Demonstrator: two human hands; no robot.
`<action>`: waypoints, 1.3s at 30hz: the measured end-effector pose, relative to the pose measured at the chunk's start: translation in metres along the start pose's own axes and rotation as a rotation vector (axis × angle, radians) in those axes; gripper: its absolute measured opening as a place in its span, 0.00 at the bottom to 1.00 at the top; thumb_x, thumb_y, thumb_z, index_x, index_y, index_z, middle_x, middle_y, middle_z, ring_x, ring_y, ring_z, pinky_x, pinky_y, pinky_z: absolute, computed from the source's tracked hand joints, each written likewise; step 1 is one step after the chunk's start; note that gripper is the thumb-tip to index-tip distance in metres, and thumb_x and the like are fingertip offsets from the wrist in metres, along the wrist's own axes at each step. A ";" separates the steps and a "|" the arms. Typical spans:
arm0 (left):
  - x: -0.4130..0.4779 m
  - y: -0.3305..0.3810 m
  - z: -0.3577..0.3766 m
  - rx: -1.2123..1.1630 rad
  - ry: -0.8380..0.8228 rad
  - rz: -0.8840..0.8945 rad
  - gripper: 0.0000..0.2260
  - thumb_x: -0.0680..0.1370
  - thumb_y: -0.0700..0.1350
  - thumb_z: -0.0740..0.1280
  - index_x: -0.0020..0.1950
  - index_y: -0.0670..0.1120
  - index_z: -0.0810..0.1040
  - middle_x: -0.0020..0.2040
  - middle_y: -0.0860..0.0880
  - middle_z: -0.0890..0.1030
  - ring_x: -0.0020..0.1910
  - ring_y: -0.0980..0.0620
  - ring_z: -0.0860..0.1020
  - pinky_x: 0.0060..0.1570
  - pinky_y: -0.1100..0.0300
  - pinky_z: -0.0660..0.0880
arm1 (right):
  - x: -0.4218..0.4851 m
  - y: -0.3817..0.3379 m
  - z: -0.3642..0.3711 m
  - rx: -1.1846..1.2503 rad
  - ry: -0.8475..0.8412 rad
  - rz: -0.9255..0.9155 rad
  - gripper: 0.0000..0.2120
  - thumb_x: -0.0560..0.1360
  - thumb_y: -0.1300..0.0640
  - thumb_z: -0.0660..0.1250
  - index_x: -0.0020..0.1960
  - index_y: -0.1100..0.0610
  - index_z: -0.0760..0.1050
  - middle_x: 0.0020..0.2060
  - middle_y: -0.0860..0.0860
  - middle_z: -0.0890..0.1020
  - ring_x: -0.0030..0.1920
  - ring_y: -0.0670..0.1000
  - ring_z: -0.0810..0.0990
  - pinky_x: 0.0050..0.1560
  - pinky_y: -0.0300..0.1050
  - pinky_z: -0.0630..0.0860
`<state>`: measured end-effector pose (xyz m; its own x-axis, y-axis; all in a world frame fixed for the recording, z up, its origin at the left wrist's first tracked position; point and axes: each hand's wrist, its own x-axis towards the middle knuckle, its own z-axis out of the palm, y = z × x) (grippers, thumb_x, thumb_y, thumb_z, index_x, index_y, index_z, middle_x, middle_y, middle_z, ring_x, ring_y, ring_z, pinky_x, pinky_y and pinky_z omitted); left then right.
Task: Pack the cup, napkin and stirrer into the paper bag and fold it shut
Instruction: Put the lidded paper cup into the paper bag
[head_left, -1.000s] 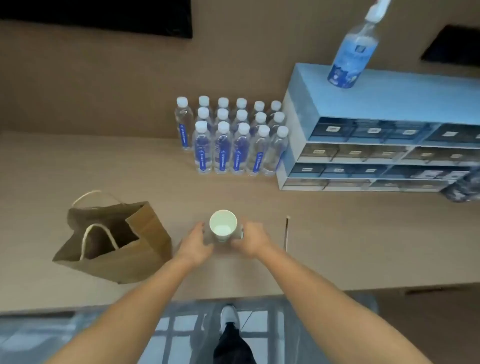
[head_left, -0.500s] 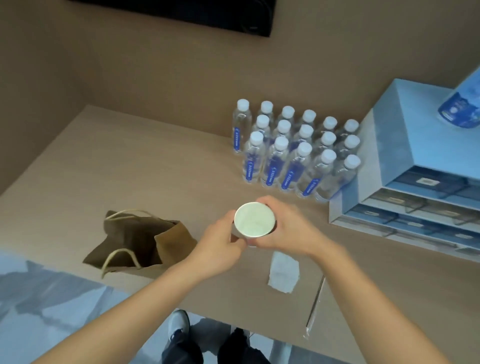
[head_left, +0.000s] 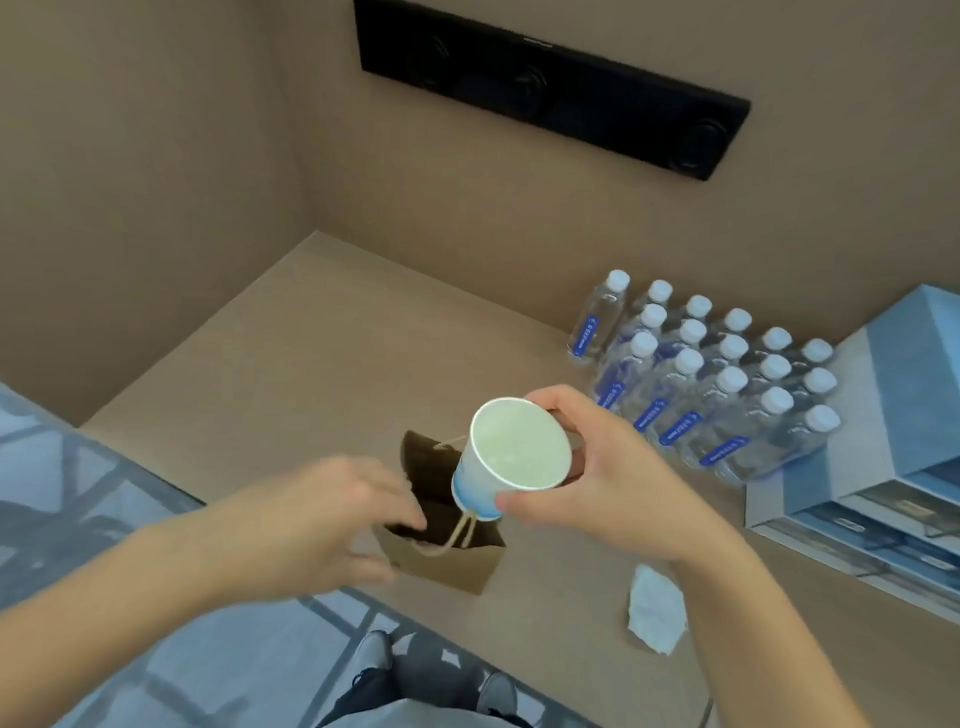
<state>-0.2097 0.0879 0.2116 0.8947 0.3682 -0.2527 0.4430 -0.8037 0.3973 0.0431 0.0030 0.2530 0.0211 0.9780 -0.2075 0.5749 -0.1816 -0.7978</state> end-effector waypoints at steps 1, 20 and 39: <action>0.001 -0.011 0.013 0.162 0.008 0.112 0.20 0.71 0.55 0.73 0.62 0.61 0.76 0.60 0.62 0.79 0.64 0.61 0.73 0.68 0.61 0.69 | 0.003 -0.002 0.008 0.006 0.000 0.020 0.26 0.62 0.50 0.80 0.55 0.42 0.72 0.51 0.40 0.80 0.51 0.42 0.81 0.46 0.48 0.83; 0.057 -0.073 0.043 0.317 0.141 0.640 0.17 0.74 0.40 0.64 0.58 0.58 0.74 0.45 0.55 0.83 0.47 0.49 0.78 0.47 0.53 0.74 | 0.016 -0.041 0.070 -0.244 0.066 0.291 0.26 0.61 0.46 0.75 0.55 0.44 0.67 0.51 0.40 0.77 0.50 0.45 0.77 0.46 0.47 0.80; 0.046 -0.073 0.051 0.249 0.207 0.665 0.13 0.77 0.40 0.61 0.52 0.56 0.78 0.37 0.54 0.79 0.41 0.51 0.75 0.49 0.59 0.71 | 0.124 0.038 0.168 -1.256 -0.557 0.226 0.14 0.76 0.57 0.64 0.61 0.58 0.75 0.55 0.54 0.79 0.56 0.61 0.79 0.51 0.59 0.80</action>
<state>-0.2037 0.1399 0.1260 0.9730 -0.1726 0.1530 -0.2004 -0.9610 0.1904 -0.0703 0.1002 0.1017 0.0571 0.7170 -0.6947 0.9502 0.1744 0.2581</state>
